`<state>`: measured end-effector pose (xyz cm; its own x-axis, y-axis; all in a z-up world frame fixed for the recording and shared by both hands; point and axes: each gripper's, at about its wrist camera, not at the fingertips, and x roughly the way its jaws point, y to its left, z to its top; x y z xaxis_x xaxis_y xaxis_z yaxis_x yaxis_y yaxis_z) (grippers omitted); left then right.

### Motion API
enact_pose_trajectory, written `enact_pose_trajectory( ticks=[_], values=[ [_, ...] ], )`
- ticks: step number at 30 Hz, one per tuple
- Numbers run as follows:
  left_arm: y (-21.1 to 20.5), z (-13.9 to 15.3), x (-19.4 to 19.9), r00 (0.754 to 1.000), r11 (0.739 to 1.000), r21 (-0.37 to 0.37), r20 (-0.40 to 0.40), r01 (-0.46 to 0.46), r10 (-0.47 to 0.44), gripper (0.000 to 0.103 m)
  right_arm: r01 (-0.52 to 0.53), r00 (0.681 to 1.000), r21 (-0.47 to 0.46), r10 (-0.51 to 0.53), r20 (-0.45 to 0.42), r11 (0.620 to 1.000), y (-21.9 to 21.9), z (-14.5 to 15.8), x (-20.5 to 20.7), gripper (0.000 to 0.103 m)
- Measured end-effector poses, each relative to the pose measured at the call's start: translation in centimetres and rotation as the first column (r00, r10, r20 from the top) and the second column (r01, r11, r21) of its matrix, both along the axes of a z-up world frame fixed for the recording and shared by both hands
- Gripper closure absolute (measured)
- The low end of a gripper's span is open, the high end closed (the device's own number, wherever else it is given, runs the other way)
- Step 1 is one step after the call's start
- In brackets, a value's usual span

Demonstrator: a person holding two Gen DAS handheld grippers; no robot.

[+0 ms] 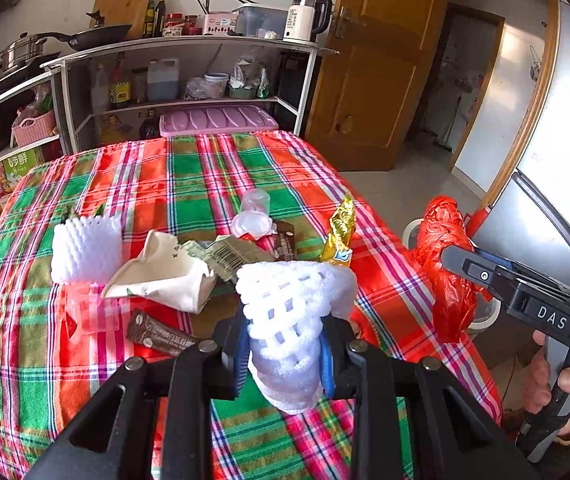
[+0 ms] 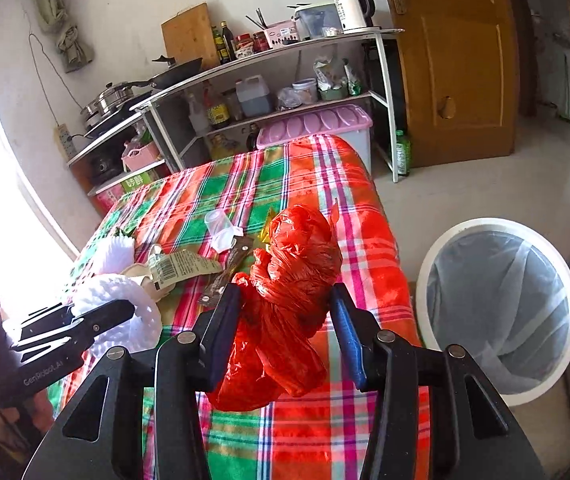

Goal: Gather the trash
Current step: 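Lift the foam net and red bag and carry both toward the white bin, then open both grippers over the bin to drop the net and red bag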

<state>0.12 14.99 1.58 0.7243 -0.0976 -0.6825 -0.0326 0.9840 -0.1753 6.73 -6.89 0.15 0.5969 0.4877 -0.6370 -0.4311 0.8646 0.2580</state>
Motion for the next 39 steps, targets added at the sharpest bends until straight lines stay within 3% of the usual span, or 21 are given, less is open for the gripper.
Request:
enact_pose_trajectory(
  ticks=[8,20,29,36,39],
  values=[
    [-5.4,1.6,3.6,0.992,0.992,-0.006,0.02,0.123,-0.123,0.074,0.114,0.993,0.001,-0.114,0.04,0.993,-5.4,1.3,0.1,0.056],
    [-15.3,1.6,8.6,0.948,0.948,-0.032,0.004,0.317,-0.317,0.074,0.334,0.941,-0.012,-0.333,0.054,0.942,-15.4,1.4,1.3,0.056],
    [-20.8,-1.0,11.3,0.921,0.924,-0.022,-0.07,0.381,-0.382,0.074,0.387,0.922,-0.051,-0.388,0.004,0.92,-18.7,-1.0,3.2,0.056],
    [-23.0,-3.6,13.7,0.915,0.925,0.008,-0.145,0.381,-0.376,0.073,0.384,0.919,-0.117,-0.392,-0.046,0.916,-19.4,-4.0,5.6,0.056],
    [-23.2,-4.4,14.3,0.917,0.929,0.012,-0.166,0.37,-0.363,0.066,0.377,0.919,-0.134,-0.388,-0.064,0.916,-19.7,-5.1,6.2,0.055]
  ],
)
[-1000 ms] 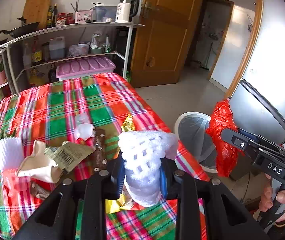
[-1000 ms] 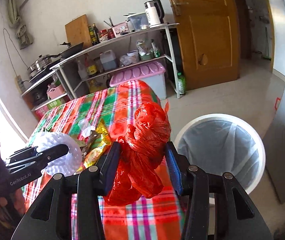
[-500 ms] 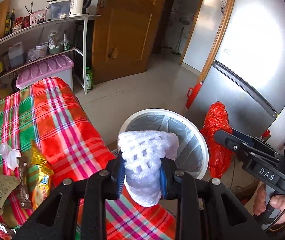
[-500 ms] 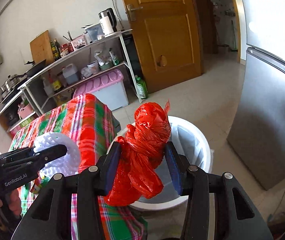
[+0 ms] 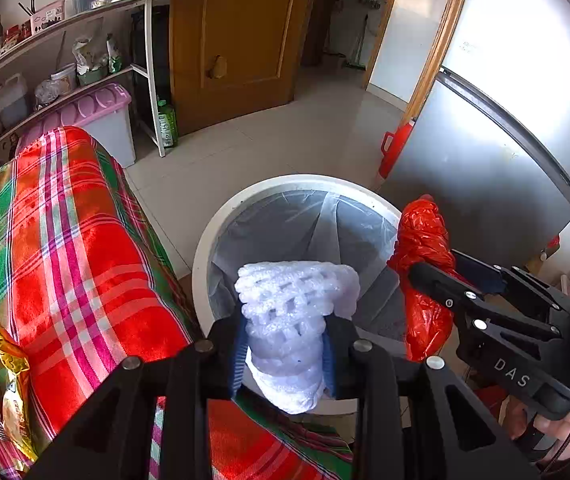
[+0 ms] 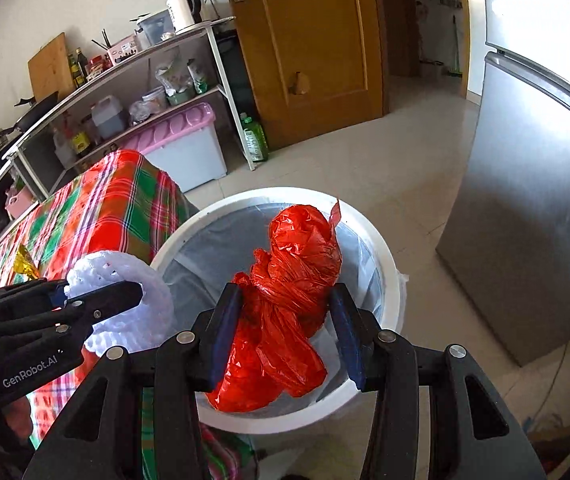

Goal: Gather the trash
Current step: 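Open both grippers over the bin to drop the net and red bag, then move both tools back over the table toward the remaining wrappers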

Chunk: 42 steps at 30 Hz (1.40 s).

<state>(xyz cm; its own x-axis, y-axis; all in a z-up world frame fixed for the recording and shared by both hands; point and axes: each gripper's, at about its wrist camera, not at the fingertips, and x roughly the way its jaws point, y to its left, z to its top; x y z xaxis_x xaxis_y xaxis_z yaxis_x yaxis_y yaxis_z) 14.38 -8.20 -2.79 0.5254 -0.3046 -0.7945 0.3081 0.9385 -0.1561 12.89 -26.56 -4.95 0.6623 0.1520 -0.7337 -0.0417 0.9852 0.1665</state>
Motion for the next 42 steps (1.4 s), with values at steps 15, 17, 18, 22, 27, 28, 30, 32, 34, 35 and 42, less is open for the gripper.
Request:
enact_pose_trajectory(
  ticks=[15,17,18,22,27,28,30,32,34,35,42],
  values=[
    [0.9,0.0,-0.3,0.999,0.999,-0.024,-0.011,-0.038,0.038,0.035,0.033,0.999,-0.01,-0.032,0.004,0.999,-0.3,-0.7,0.1,0.044],
    [1.2,0.4,-0.7,0.999,0.999,-0.024,-0.003,-0.046,0.046,0.035,0.039,0.999,-0.013,-0.038,0.012,0.999,-0.2,-0.4,-0.3,0.044],
    [1.4,0.6,-0.9,0.999,0.999,-0.029,0.001,-0.046,0.046,0.035,0.039,0.999,-0.01,-0.039,0.017,0.999,-0.1,-0.2,-0.6,0.044],
    [2.7,1.7,-2.1,0.997,0.997,-0.043,0.027,-0.067,0.068,0.033,0.041,0.998,0.004,-0.041,0.045,0.999,0.4,0.7,-1.5,0.044],
    [5.1,3.1,-4.4,0.992,0.994,-0.049,0.076,-0.101,0.105,0.03,0.007,0.995,0.016,-0.008,0.096,1.0,2.1,2.3,-3.5,0.044],
    [5.7,3.3,-4.8,0.991,0.992,-0.059,0.078,-0.108,0.113,0.03,-0.004,0.995,0.017,0.002,0.104,1.0,2.5,2.6,-3.8,0.044],
    [7.0,3.7,-5.9,0.986,0.99,-0.059,0.098,-0.131,0.137,0.029,-0.031,0.992,0.022,0.028,0.123,0.999,3.6,3.2,-4.4,0.044],
    [8.3,4.0,-6.9,0.98,0.987,-0.05,0.119,-0.152,0.157,0.028,-0.06,0.989,0.03,0.056,0.135,0.998,4.7,3.7,-5.0,0.044],
    [9.8,4.1,-7.8,0.977,0.983,-0.066,0.119,-0.17,0.177,0.028,-0.093,0.985,0.038,0.086,0.147,0.995,6.0,4.1,-5.5,0.044],
    [10.6,4.2,-8.2,0.974,0.98,-0.074,0.12,-0.184,0.192,0.028,-0.107,0.984,0.043,0.099,0.149,0.993,6.7,4.1,-5.7,0.044],
    [16.4,5.1,-11.6,0.935,0.95,-0.084,0.168,-0.301,0.311,0.026,-0.227,0.964,0.058,0.216,0.153,0.972,12.2,4.0,-7.2,0.044]
  ],
)
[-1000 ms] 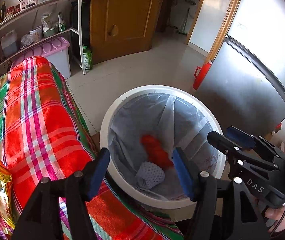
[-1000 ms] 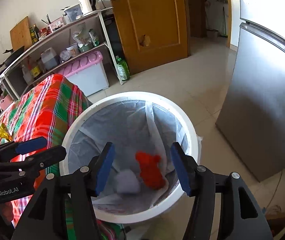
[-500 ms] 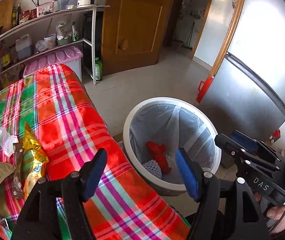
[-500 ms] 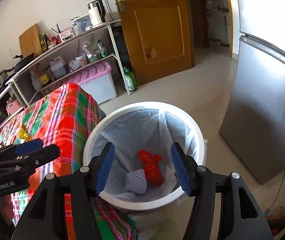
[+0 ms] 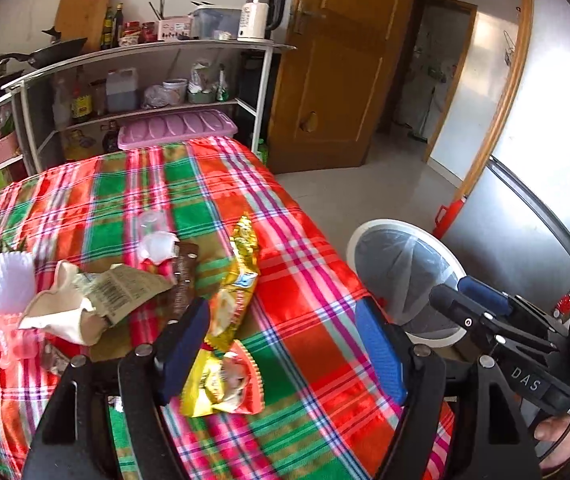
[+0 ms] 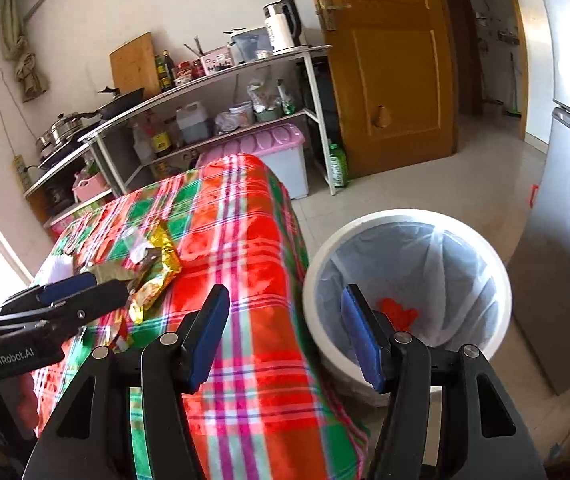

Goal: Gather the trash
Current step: 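Move both tools back over the table toward the remaining wrappers, then grasp the clear plastic cup with the left gripper while the right grasps the gold snack bag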

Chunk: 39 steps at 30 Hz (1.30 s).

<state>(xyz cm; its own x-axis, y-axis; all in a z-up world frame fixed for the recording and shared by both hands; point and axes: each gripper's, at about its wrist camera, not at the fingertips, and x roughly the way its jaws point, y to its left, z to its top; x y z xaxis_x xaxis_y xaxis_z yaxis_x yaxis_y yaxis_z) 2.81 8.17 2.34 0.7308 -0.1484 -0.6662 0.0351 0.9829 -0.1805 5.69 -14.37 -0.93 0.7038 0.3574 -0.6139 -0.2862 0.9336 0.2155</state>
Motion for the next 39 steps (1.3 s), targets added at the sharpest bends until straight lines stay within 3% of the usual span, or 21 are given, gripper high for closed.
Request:
enact_pose_trajectory(
  ticks=[12,15,19,26,36,39],
  values=[
    [9.6,-1.2,-4.9,0.976,0.974,0.068,0.018,-0.218,0.217,0.021,-0.206,0.978,0.002,0.206,-0.039,0.978,9.2,-2.0,-1.5,0.044],
    [11.7,-1.8,-5.7,0.97,0.97,0.019,-0.003,-0.242,0.242,0.021,-0.244,0.968,0.012,0.244,-0.049,0.97,10.9,-2.3,-1.7,0.044],
    [13.9,-2.6,-6.9,0.956,0.956,0.038,-0.005,-0.292,0.293,0.019,-0.275,0.959,0.01,0.275,-0.07,0.961,12.9,-3.0,-1.6,0.044],
    [17.5,-4.0,-7.9,0.938,0.938,0.019,-0.038,-0.345,0.345,0.017,-0.302,0.95,-0.046,0.297,-0.095,0.952,16.2,-4.3,-1.5,0.044],
    [20.0,-5.5,-6.4,0.931,0.934,0.004,-0.079,-0.358,0.357,0.017,-0.283,0.952,-0.096,0.267,-0.149,0.954,17.9,-5.5,-0.9,0.044],
    [20.6,-6.0,-5.5,0.926,0.93,-0.002,-0.097,-0.367,0.365,0.017,-0.282,0.952,-0.096,0.266,-0.153,0.955,18.0,-5.6,-0.9,0.058]
  ],
)
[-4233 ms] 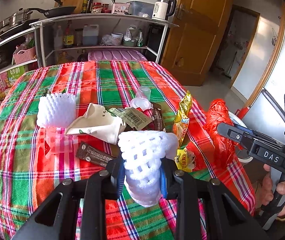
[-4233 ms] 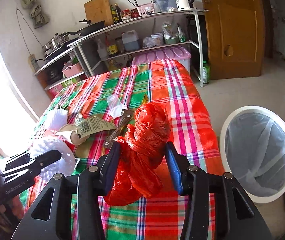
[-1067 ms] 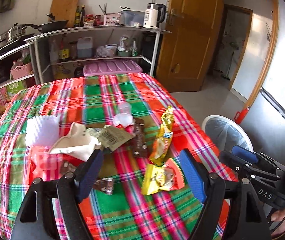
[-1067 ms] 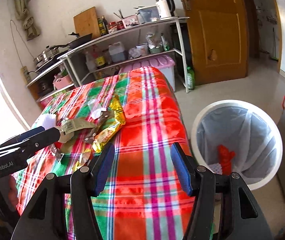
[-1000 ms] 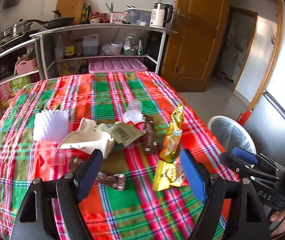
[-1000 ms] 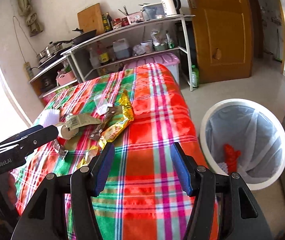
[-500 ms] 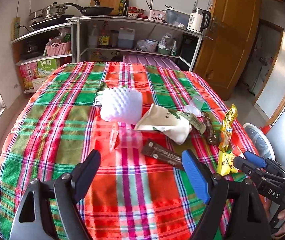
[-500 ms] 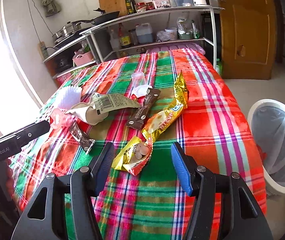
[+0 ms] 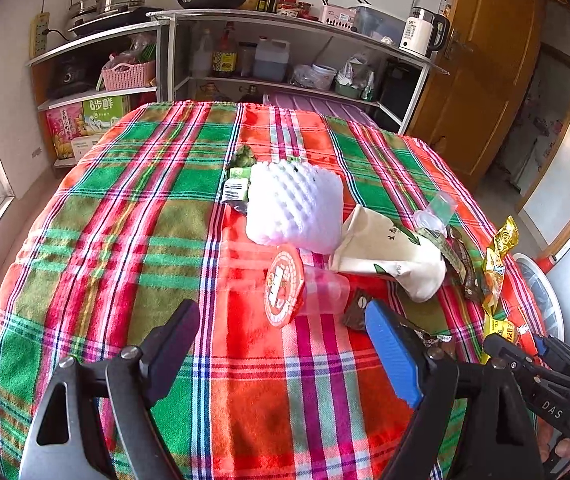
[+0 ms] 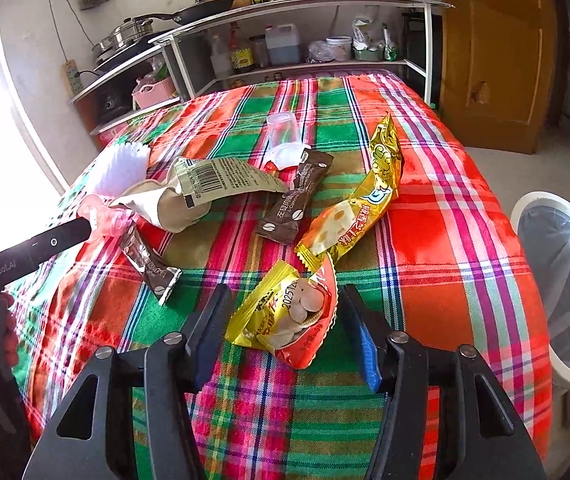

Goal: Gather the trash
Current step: 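Grasp the clear plastic cup with the left gripper while the right grasps the gold snack bag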

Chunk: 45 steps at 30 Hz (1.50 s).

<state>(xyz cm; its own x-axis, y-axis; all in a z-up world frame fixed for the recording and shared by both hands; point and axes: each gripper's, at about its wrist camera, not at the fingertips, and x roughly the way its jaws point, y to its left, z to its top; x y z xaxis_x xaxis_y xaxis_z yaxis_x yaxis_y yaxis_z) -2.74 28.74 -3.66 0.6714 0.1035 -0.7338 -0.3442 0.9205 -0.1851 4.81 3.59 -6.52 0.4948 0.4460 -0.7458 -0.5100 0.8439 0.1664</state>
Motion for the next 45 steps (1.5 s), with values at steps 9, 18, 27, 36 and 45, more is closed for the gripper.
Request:
enact_pose_trajectory(
  ticks=[9,18,27,36,45],
  values=[
    [-0.1,-0.6,1.5,1.0,1.0,0.015,-0.016,0.018,-0.018,0.017,0.01,1.0,-0.015,-0.01,0.003,1.0,0.0,-0.3,0.0,0.07],
    [-0.1,-1.1,2.4,0.999,0.999,0.045,-0.038,0.019,-0.017,0.026,0.005,1.0,-0.006,-0.005,0.008,1.0,0.1,-0.2,-0.2,0.071],
    [-0.2,-1.2,2.4,0.999,0.999,0.042,-0.039,0.02,-0.018,0.048,0.004,1.0,0.004,-0.004,0.003,1.0,-0.1,-0.3,-0.1,0.071],
    [-0.5,-0.7,1.6,1.0,0.998,0.052,-0.022,0.02,-0.019,0.051,0.003,1.0,0.011,-0.003,0.007,1.0,-0.2,-0.2,-0.1,0.071],
    [-1.9,0.4,0.5,0.999,0.997,0.057,0.001,0.05,-0.051,0.051,0.0,1.0,0.03,-0.001,0.024,1.0,-0.4,0.4,-0.7,0.071]
  ],
)
